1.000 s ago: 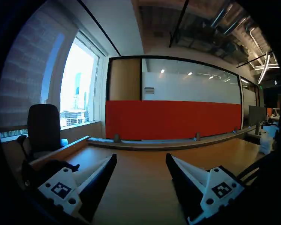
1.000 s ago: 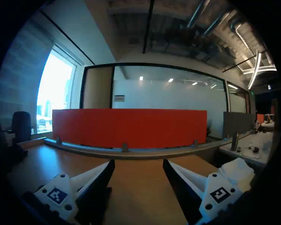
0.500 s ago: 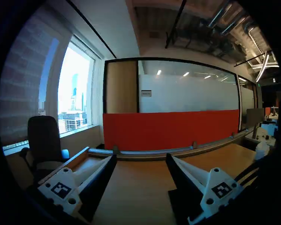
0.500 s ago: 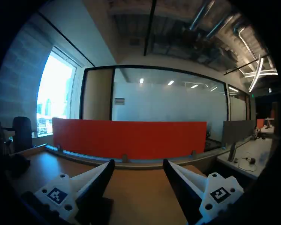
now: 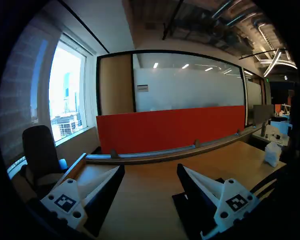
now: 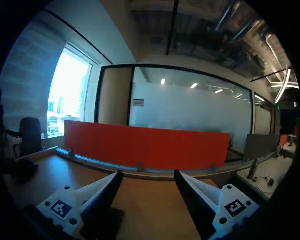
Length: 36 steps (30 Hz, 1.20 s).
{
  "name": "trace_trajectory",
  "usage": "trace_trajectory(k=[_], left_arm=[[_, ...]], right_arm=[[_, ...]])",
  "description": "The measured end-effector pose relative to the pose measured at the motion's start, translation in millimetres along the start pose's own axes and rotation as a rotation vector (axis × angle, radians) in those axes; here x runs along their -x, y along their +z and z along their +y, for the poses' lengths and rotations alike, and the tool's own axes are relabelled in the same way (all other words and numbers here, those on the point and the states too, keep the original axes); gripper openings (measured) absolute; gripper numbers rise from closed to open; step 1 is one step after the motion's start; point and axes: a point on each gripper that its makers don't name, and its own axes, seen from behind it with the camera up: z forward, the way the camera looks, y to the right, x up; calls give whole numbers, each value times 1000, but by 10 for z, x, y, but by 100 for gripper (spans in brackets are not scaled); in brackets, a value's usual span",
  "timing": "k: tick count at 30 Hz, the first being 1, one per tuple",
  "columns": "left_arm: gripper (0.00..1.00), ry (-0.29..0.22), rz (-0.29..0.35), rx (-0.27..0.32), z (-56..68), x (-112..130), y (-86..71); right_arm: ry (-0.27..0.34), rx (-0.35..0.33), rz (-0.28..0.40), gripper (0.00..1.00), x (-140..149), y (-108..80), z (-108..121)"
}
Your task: Fold towel
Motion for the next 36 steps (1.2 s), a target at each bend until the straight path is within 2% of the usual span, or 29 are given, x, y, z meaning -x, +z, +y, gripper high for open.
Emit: trace_trajectory(k=[11, 17, 21, 28, 36], left_arm=[[97, 34, -67, 137, 232, -17, -5], [97, 45, -110, 204, 341, 49, -24], [97, 58, -138, 233, 384, 113, -37], [97, 100, -203, 319, 530, 293, -87], [97, 135, -254, 398, 705, 472, -132]], right_arm=[[-26, -162, -90, 100, -3, -25, -258], [-53, -226, -140, 99, 35, -70, -328], [-77, -270, -189, 99, 140, -125, -375], [-123, -352, -307, 100, 443, -227, -435], [-168, -423, -370, 100, 616, -315, -518]])
